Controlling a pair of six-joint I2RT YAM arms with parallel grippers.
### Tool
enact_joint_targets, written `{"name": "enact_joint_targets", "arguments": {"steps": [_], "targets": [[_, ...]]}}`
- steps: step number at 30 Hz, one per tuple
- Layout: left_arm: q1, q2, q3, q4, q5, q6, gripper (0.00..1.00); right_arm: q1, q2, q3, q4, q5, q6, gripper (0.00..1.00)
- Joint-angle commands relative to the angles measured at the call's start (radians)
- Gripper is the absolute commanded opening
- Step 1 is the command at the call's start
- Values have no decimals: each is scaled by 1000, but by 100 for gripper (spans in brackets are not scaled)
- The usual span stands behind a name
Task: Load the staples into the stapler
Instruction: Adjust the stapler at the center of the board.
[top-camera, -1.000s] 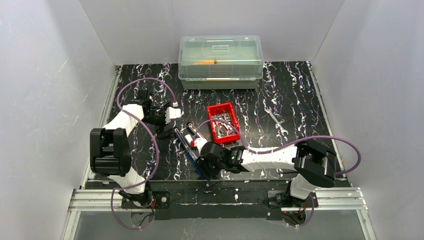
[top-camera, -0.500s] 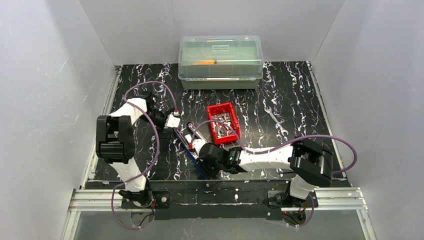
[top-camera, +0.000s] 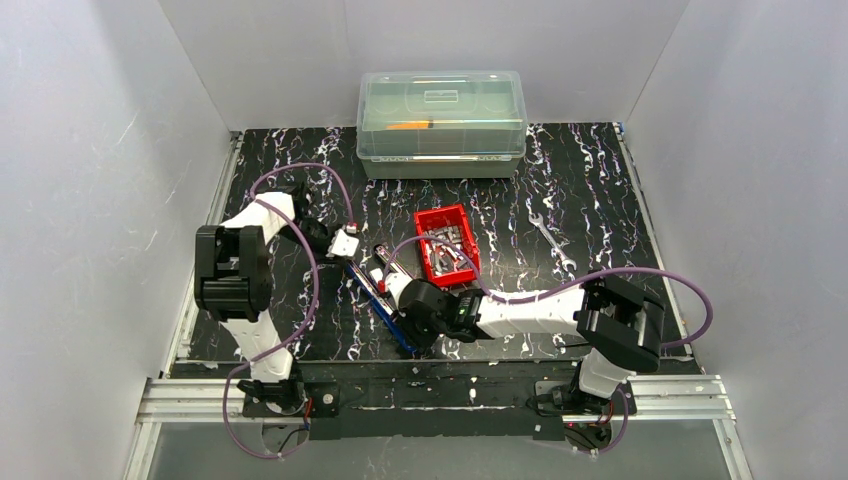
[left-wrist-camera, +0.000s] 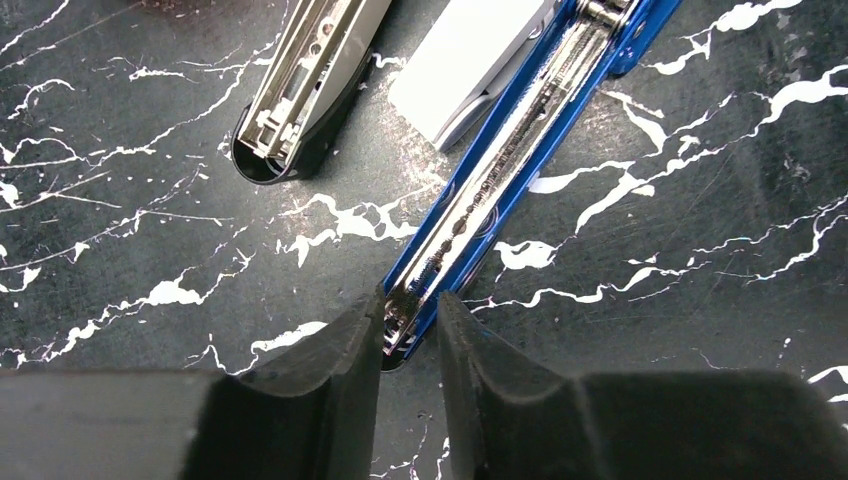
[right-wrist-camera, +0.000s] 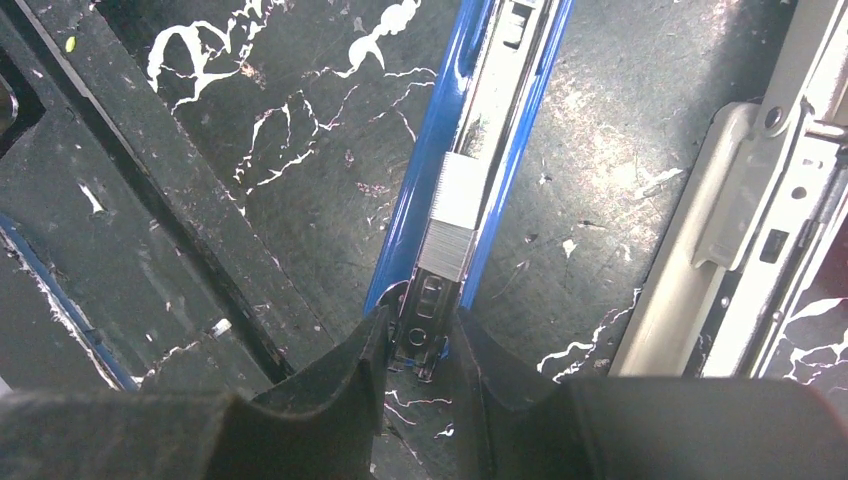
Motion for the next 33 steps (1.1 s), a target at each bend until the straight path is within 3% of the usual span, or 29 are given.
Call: {"name": "enact_joint_targets", "arguments": {"steps": [1,11,13,15,16,19,25,33], "targets": [[-3,-78,35,-71,59,-10,22,-7,30,17,27,19,-20,33],[-3,-254,7,-129,105,-22,19,-6,38,28,39,59,-37,29],[-1,-263,3,-160,56,-30,27,-5,37,25,38,70,-37,29],[13,-245,-4,-202,11,-17,44,-4,31,13,41,76,-37,29],[22,-237,-14,-214,-2,-10,58,-3,26,6,48,80,-37,29],[64,-231,-80,-195,-51,55,72,1,18,-11,52,97,-39,28],[72,-205,-126,-118,-73,117,82,6,9,-21,53,117,-49,28],[46,-102,-71,-89,-222,188,81,12,7,-32,72,135,-38,27]]}}
